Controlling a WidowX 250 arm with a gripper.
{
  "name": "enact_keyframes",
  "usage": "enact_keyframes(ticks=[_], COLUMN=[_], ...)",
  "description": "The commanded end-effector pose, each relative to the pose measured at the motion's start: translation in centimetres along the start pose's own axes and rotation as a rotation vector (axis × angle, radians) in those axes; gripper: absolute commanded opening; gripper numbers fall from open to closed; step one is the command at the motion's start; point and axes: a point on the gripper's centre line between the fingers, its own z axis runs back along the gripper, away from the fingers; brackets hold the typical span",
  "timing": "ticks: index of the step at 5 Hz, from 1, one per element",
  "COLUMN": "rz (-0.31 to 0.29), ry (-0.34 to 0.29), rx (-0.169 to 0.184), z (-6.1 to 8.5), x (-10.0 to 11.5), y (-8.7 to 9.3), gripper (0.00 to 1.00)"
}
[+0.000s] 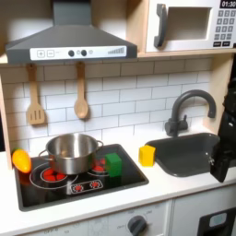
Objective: Reach green block
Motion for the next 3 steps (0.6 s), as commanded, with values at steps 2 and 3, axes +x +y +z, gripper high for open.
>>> enact_keyframes(ticks=[2,3], rz=[0.040,0.041], ry=[-0.007,-0.025], rx=[0.008,0.018], z=[-0.3,-0.4], x=[0.5,1.8], y=[0.4,1.1], gripper=[1.00,1.00])
